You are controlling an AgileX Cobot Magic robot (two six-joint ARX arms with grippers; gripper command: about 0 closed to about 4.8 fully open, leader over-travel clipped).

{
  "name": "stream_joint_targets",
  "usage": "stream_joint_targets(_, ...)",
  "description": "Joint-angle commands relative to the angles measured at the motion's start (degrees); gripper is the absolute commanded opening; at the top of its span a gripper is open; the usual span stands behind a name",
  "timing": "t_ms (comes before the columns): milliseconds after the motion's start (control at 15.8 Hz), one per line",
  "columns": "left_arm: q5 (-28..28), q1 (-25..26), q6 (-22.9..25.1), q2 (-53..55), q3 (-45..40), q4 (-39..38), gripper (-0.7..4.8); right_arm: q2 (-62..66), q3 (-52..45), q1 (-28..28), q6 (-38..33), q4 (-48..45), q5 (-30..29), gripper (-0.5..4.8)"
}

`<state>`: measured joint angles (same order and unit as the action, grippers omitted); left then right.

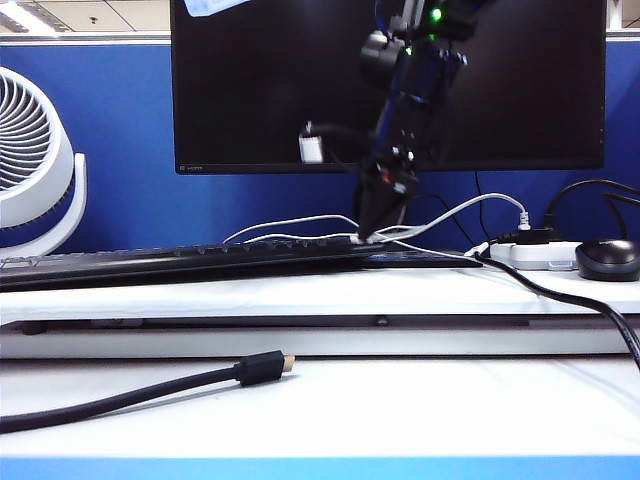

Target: Pick up the Type-C charging cable and the charging base, insert one end of the Type-C charger into the corresponding slot on the base, and finally place the plugged-in charger back on the table.

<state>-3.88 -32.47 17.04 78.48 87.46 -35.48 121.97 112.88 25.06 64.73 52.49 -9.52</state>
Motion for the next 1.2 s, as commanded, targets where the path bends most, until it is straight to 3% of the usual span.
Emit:
stream_joint_targets(63, 0.0, -0.1, -0.1, -0.4, 0.4, 1.2, 0.84, -1.1, 2.2, 0.1, -0.2, -0.5, 0.9, 0.28)
stream_joint_targets(190, 0.0, -0.1, -0.1, -0.4, 0.3, 1.1, 0.84, -3.1, 2.5, 0.1, -0.4, -0.3, 2.0, 0.03)
stream_joint_targets(697, 0.0, -0.1, 0.1, -0.4, 0.3, 0.9, 0.84, -13.6, 2.5, 0.1, -0.5, -2.8, 12.5, 0.03)
stream_joint_targets(1203, 0.1, -0.1, 0.1, -0.4, 0.3, 1.3, 0.84, -18.5, 2.5, 0.2, -0.6, -3.5, 11.2, 0.03)
